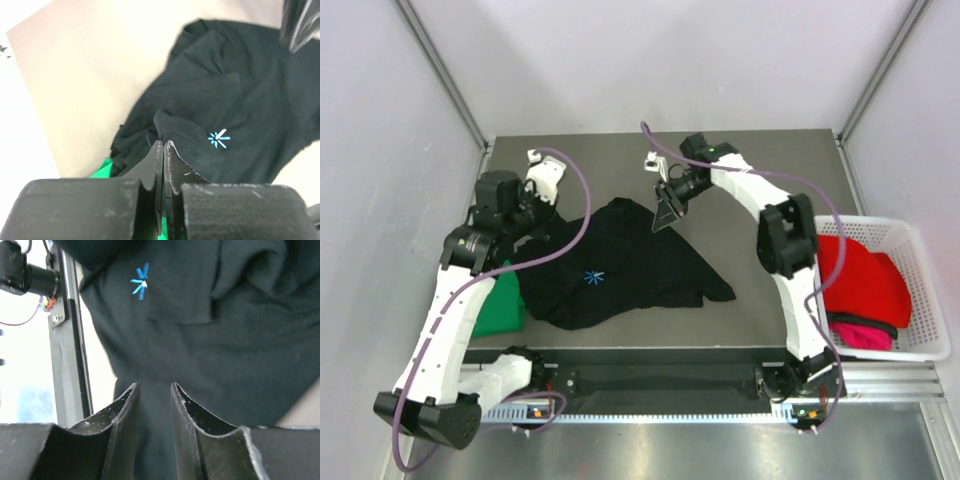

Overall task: Fold and stack the t-shirts
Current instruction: Flatten the tshirt out

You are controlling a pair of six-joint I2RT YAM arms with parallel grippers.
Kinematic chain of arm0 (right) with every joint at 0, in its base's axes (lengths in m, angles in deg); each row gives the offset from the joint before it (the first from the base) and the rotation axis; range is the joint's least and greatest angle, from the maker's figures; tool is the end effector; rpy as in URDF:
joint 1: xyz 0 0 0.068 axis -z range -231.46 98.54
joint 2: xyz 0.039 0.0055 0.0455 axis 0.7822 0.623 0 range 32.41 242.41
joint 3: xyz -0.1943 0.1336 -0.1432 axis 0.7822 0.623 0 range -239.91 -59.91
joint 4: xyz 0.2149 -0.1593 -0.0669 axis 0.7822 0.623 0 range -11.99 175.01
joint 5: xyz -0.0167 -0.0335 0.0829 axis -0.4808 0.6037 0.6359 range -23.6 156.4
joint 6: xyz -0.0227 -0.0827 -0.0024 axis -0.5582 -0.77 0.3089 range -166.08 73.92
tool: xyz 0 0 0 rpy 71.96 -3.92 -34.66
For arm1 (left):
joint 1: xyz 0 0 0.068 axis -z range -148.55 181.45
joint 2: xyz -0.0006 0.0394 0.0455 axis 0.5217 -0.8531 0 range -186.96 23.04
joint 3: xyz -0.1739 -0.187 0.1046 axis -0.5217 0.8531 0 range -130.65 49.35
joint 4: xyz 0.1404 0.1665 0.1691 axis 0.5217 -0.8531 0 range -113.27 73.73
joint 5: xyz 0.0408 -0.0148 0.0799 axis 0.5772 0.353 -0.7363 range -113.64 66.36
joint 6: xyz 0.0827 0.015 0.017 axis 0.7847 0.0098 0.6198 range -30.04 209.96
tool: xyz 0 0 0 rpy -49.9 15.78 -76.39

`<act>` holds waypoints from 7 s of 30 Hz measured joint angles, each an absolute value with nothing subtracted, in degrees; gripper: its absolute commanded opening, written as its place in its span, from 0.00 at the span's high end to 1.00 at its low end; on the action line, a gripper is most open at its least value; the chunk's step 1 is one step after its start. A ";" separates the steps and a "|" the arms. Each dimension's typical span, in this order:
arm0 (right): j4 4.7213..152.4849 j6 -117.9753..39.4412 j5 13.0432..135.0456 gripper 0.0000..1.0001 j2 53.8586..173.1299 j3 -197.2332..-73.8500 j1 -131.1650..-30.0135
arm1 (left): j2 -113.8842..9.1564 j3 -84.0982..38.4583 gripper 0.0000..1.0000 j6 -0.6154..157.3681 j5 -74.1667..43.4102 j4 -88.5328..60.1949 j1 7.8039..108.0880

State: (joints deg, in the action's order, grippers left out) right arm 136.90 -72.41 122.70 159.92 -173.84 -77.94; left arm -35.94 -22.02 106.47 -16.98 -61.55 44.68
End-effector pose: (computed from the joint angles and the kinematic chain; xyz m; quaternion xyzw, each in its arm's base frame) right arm 0.4057 0.2724 0.2121 -0.4519 0.7486 0.4664 0.1337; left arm 0.2401 -0.0655 0.3760 0.2520 0.8404 -0.0374 0.4784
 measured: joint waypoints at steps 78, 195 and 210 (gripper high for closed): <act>129.75 -77.13 101.32 1.00 136.29 -189.01 -54.01 | -54.91 -56.25 1.00 102.80 -10.51 -61.22 36.13; 80.47 -95.29 57.34 1.00 144.14 -153.29 -54.95 | -76.16 -24.93 1.00 125.68 -30.58 -22.10 36.24; 72.88 -100.76 53.72 1.00 158.60 -175.30 -56.11 | -83.41 -35.47 1.00 128.52 -35.61 -11.96 36.81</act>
